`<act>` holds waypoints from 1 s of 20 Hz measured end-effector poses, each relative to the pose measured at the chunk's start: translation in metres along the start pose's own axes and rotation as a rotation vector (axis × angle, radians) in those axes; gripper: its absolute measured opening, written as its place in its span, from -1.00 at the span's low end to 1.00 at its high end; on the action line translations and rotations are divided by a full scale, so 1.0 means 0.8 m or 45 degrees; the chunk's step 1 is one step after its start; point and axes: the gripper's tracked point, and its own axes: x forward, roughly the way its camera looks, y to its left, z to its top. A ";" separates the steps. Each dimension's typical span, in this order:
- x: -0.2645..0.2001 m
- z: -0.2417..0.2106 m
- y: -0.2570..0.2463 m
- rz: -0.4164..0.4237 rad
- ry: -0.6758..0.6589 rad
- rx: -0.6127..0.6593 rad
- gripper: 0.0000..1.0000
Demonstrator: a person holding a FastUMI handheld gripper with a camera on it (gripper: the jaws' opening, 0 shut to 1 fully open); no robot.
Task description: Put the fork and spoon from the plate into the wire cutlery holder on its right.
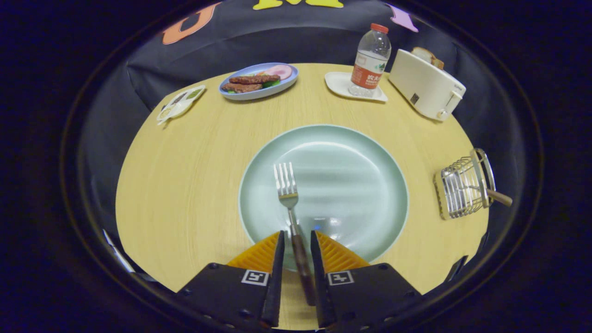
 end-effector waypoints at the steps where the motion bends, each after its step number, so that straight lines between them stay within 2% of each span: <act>1: -0.001 0.001 -0.003 -0.013 -0.009 -0.005 -0.38; 3: -0.002 -0.003 0.005 0.022 0.013 -0.016 -0.78; 5: -0.001 -0.006 0.006 0.041 0.009 -0.045 -0.81; 6: -0.003 -0.005 0.009 0.041 0.014 -0.050 -0.94; 13: -0.051 0.004 -0.001 0.136 -0.001 -0.024 -0.94; 20: -0.115 0.037 -0.079 0.174 -0.051 -0.028 -0.94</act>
